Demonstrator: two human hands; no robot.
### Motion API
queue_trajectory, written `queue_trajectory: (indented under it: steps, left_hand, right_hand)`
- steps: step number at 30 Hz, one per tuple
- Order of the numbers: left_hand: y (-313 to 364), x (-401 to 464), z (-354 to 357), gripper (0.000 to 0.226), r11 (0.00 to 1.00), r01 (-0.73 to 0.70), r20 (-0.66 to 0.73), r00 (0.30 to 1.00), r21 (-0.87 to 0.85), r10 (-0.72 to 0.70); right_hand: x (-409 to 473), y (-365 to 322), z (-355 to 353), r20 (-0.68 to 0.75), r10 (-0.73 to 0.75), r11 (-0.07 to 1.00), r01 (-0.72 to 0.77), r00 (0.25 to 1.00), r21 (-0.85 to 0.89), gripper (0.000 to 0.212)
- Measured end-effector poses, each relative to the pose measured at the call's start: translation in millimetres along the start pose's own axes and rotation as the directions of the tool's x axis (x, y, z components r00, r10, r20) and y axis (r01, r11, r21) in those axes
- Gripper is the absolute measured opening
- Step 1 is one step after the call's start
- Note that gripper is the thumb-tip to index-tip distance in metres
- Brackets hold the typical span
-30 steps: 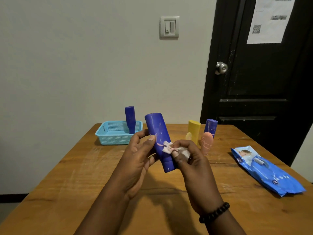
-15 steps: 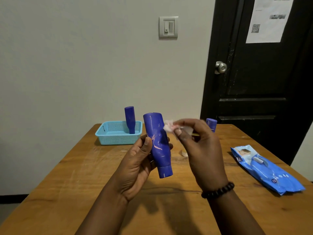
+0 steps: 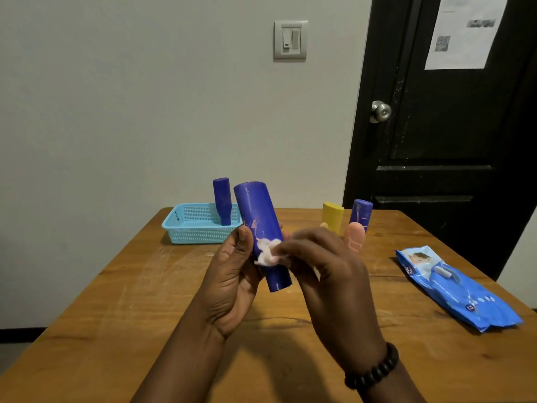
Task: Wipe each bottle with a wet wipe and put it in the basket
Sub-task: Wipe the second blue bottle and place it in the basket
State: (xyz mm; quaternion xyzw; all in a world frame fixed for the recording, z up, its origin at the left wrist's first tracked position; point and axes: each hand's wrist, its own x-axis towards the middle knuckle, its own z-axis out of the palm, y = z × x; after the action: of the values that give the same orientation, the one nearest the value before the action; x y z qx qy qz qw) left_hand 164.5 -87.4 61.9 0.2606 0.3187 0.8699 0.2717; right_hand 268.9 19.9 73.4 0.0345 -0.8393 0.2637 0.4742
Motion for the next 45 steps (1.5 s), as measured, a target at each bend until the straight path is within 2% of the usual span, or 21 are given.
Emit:
queue_trajectory:
  steps: [2,3,9,16,19,21,24,27,31,36,38,41,45]
  left_hand:
    - [-4.1,0.0,-2.9,0.093,1.000,0.025,-0.046,0.999,-0.010,-0.026]
    - [-5.8,-0.4,-3.6,0.095,1.000,0.027,-0.058,0.998,-0.010,-0.027]
    - [-12.2,-6.6,1.8,0.061,0.999,0.038,0.049,0.998,0.034,-0.040]
    - [-10.7,-9.6,5.7,0.081,0.992,0.046,0.064,0.996,0.115,-0.054]
    - [-10.2,-5.0,2.7,0.067,0.998,0.015,0.064,0.998,0.058,-0.019]
    - [-8.8,-0.3,0.4,0.065,1.000,-0.001,0.021,1.000,0.030,0.001]
    - [-8.8,2.3,-1.5,0.082,1.000,0.018,-0.091,0.996,0.018,-0.017]
    - [-12.4,-0.3,0.9,0.056,0.998,0.044,-0.139,0.990,0.039,-0.038]
    - [-19.0,-4.3,6.5,0.046,0.989,0.051,-0.103,0.994,0.142,-0.037]
    - [-21.9,-6.9,11.3,0.058,0.948,0.063,-0.079,0.996,0.313,-0.040]
    - [-21.3,-6.5,10.7,0.066,0.943,0.057,-0.090,0.995,0.328,-0.029]
    - [-18.8,-4.5,11.7,0.056,0.940,0.033,-0.099,0.995,0.338,0.001]
    - [-11.9,1.0,11.4,0.054,0.962,0.011,-0.133,0.991,0.272,0.026]
  right_hand:
    - [-13.7,2.0,-0.3,0.018,-0.002,1.000,0.002,1.000,-0.007,0.026]
    - [-16.8,2.9,-0.6,0.017,-0.004,1.000,0.004,1.000,-0.013,0.026]
    - [15.5,3.1,-1.7,-0.104,-0.014,0.997,0.006,0.994,-0.072,0.023]
    - [58.2,3.5,-1.0,-0.112,0.047,0.998,-0.052,0.993,-0.035,0.019]
    - [39.2,0.4,-0.2,-0.074,0.004,0.999,-0.007,0.997,-0.040,0.023]
    - [16.0,0.7,2.4,-0.053,-0.030,0.998,0.027,0.998,-0.064,0.025]
    - [-17.1,5.7,8.1,-0.009,-0.008,0.998,0.007,1.000,-0.062,0.026]
    - [-27.9,9.4,12.1,-0.049,0.004,0.998,-0.007,0.999,-0.059,0.027]
    - [-3.7,4.8,10.4,-0.121,-0.032,0.988,0.013,0.992,-0.152,0.034]
    - [44.0,2.2,0.6,-0.183,-0.077,0.979,0.040,0.980,-0.197,0.033]
    - [53.6,2.9,-1.8,-0.183,-0.086,0.978,0.049,0.979,-0.201,0.031]
    - [45.7,4.0,-2.1,-0.146,-0.095,0.975,0.062,0.985,-0.214,0.033]
    - [8.6,8.0,2.8,-0.061,-0.084,0.977,0.070,0.995,-0.203,0.031]
